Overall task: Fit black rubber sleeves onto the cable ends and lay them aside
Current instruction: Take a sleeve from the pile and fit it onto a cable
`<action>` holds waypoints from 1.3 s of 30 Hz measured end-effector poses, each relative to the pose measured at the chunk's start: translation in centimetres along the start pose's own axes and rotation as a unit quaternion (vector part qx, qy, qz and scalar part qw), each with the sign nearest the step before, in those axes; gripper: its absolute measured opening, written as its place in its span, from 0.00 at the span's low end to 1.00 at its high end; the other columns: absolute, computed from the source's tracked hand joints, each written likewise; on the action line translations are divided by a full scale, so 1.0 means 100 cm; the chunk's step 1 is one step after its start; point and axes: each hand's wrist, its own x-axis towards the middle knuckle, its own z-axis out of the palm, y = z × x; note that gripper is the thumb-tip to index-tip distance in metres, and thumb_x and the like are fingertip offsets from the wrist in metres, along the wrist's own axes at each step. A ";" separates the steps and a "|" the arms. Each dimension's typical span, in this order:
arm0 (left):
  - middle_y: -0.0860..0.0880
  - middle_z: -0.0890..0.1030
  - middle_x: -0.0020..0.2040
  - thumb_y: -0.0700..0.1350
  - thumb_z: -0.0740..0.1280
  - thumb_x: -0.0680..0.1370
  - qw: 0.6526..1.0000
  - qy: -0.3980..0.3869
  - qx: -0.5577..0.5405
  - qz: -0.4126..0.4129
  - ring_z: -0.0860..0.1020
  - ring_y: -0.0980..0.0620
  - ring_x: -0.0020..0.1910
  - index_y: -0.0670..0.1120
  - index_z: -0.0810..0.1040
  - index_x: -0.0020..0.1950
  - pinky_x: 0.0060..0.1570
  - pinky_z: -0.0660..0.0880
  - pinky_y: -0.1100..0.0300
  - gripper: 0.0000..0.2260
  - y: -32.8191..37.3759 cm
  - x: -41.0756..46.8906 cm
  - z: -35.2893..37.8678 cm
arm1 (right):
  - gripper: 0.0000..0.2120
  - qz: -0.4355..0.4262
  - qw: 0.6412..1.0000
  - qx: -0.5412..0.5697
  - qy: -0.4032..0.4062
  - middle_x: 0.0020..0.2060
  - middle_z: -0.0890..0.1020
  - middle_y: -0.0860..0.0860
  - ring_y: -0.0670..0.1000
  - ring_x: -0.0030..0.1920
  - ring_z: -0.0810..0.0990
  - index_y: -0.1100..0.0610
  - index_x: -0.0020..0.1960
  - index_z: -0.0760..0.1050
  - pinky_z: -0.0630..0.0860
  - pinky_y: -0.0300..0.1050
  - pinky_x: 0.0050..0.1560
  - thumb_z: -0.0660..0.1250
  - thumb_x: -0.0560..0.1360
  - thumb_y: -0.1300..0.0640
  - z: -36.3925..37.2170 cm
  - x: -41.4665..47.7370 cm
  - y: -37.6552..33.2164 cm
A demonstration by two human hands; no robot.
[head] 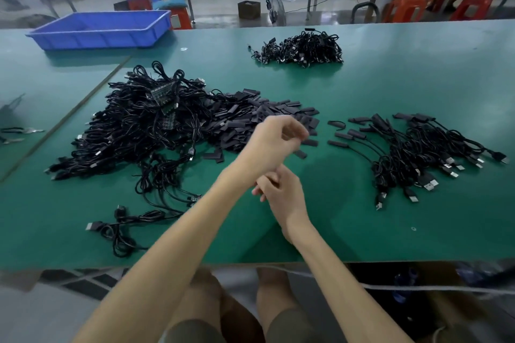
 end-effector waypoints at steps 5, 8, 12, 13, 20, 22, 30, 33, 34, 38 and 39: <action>0.49 0.83 0.52 0.49 0.79 0.73 0.886 -0.213 0.371 -0.180 0.81 0.48 0.50 0.45 0.81 0.54 0.55 0.80 0.50 0.14 -0.046 -0.024 -0.083 | 0.05 -0.020 1.000 0.015 -0.011 0.40 0.88 0.53 0.46 0.36 0.82 0.58 0.53 0.78 0.75 0.37 0.36 0.65 0.82 0.66 0.001 -0.005 0.000; 0.50 0.79 0.50 0.54 0.79 0.72 0.820 -0.286 0.439 -0.232 0.78 0.45 0.48 0.43 0.77 0.51 0.51 0.76 0.54 0.19 -0.070 -0.044 -0.097 | 0.06 -0.023 1.000 -0.009 -0.013 0.40 0.87 0.51 0.45 0.36 0.82 0.57 0.53 0.78 0.75 0.39 0.35 0.65 0.81 0.65 0.000 -0.006 -0.001; 0.53 0.81 0.44 0.49 0.81 0.71 0.859 -0.264 0.389 -0.204 0.79 0.50 0.46 0.49 0.77 0.46 0.46 0.76 0.56 0.14 -0.085 -0.058 -0.096 | 0.06 -0.028 0.999 -0.020 -0.013 0.40 0.87 0.50 0.46 0.36 0.82 0.57 0.53 0.78 0.75 0.39 0.35 0.64 0.81 0.65 0.000 -0.008 -0.002; 0.54 0.81 0.42 0.48 0.80 0.71 0.866 -0.269 0.371 -0.202 0.80 0.51 0.44 0.49 0.77 0.46 0.46 0.77 0.57 0.13 -0.086 -0.060 -0.095 | 0.06 -0.028 0.999 -0.022 -0.013 0.40 0.88 0.50 0.45 0.36 0.82 0.57 0.54 0.78 0.75 0.39 0.35 0.64 0.81 0.65 0.000 -0.008 -0.002; 0.56 0.78 0.36 0.49 0.76 0.76 0.939 -0.177 0.269 -0.119 0.74 0.59 0.34 0.54 0.80 0.45 0.31 0.66 0.69 0.06 -0.073 -0.050 -0.092 | 0.04 -0.040 0.994 -0.069 -0.070 0.44 0.88 0.46 0.43 0.43 0.85 0.52 0.55 0.80 0.76 0.33 0.44 0.69 0.82 0.53 0.003 -0.008 -0.004; 0.55 0.80 0.39 0.49 0.74 0.77 0.961 -0.112 0.229 -0.104 0.77 0.57 0.37 0.55 0.80 0.42 0.34 0.69 0.67 0.06 -0.069 -0.046 -0.085 | 0.07 -0.051 0.989 -0.106 -0.087 0.45 0.86 0.44 0.41 0.46 0.84 0.51 0.55 0.81 0.76 0.33 0.47 0.70 0.81 0.48 0.004 -0.008 -0.003; 0.54 0.83 0.36 0.45 0.79 0.73 0.980 -0.020 0.158 -0.116 0.81 0.58 0.36 0.54 0.83 0.40 0.34 0.73 0.70 0.07 -0.070 -0.047 -0.060 | 0.08 -0.034 0.991 -0.120 -0.038 0.35 0.83 0.46 0.41 0.33 0.76 0.54 0.46 0.80 0.72 0.38 0.36 0.74 0.79 0.50 0.003 -0.005 0.002; 0.54 0.83 0.33 0.43 0.80 0.72 0.982 -0.008 0.142 -0.121 0.78 0.62 0.30 0.54 0.82 0.37 0.31 0.73 0.71 0.10 -0.071 -0.048 -0.057 | 0.09 -0.036 0.989 -0.140 -0.034 0.32 0.81 0.45 0.41 0.30 0.72 0.53 0.44 0.79 0.68 0.37 0.34 0.72 0.79 0.50 0.004 -0.004 0.002; 0.53 0.82 0.33 0.42 0.80 0.72 0.982 -0.005 0.143 -0.121 0.78 0.62 0.30 0.53 0.81 0.37 0.31 0.72 0.71 0.10 -0.071 -0.049 -0.054 | 0.09 -0.035 0.988 -0.144 -0.032 0.31 0.80 0.44 0.41 0.30 0.72 0.53 0.43 0.78 0.68 0.37 0.34 0.72 0.79 0.51 0.003 -0.003 0.002; 0.52 0.82 0.35 0.40 0.78 0.73 0.981 0.020 0.150 -0.122 0.80 0.56 0.35 0.50 0.80 0.39 0.35 0.73 0.64 0.09 -0.072 -0.051 -0.044 | 0.10 -0.030 0.987 -0.153 -0.026 0.27 0.77 0.40 0.40 0.28 0.72 0.51 0.39 0.76 0.65 0.33 0.32 0.73 0.78 0.53 0.002 -0.003 0.003; 0.52 0.81 0.35 0.40 0.78 0.73 0.981 0.024 0.149 -0.124 0.79 0.56 0.35 0.50 0.79 0.39 0.36 0.73 0.63 0.10 -0.073 -0.052 -0.042 | 0.11 -0.029 0.987 -0.155 -0.024 0.26 0.77 0.39 0.40 0.28 0.72 0.51 0.39 0.76 0.65 0.32 0.31 0.73 0.78 0.53 0.001 -0.003 0.003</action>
